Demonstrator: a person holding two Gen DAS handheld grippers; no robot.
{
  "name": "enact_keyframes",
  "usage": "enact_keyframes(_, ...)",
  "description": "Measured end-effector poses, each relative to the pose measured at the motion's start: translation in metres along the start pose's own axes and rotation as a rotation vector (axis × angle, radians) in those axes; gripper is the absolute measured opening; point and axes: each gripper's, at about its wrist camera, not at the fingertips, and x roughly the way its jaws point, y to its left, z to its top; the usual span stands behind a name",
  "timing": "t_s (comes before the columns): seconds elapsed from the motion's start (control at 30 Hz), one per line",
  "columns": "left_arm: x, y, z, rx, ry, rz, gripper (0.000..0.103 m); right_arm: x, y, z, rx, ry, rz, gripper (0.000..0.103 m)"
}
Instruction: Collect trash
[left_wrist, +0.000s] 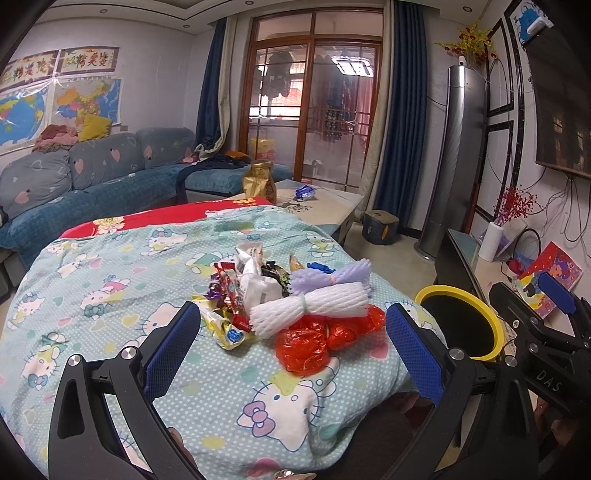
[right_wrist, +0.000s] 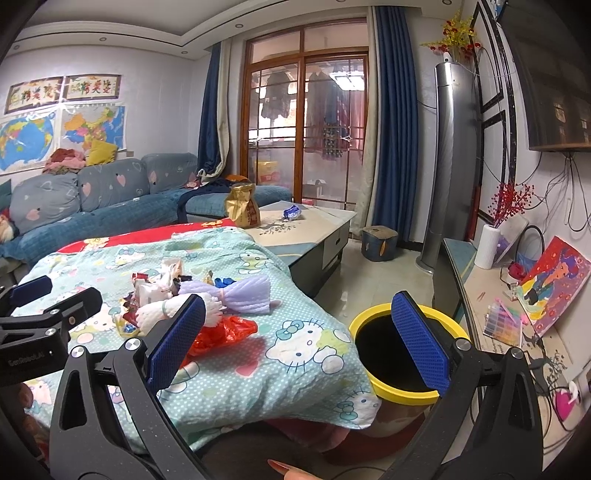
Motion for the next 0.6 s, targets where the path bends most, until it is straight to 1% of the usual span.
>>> enact_keyframes(0.27, 0.020, -0.013, 0.006, 0.005, 0.010, -0.030, 0.097, 0.006, -0.015, 0.004, -0.007, 0.009, -0.021, 0.093)
enact_keyframes(0.47, 0.043, -0.015, 0.014, 0.001, 0.022, -0.003, 0.097, 0.024, -0.029, 0.007, -0.011, 0.030, -0.033, 0.093)
enact_keyframes(0.57, 0.056, -0.007, 0.019, -0.016, 0.028, 0.021, 0.097, 0.035, -0.029, 0.009, -0.024, 0.049, -0.012, 0.093)
enact_keyframes(0.6, 0.061, -0.002, 0.021, -0.023, 0.033, 0.028, 0.097, 0.042, -0.027, 0.010, -0.034, 0.061, 0.012, 0.093)
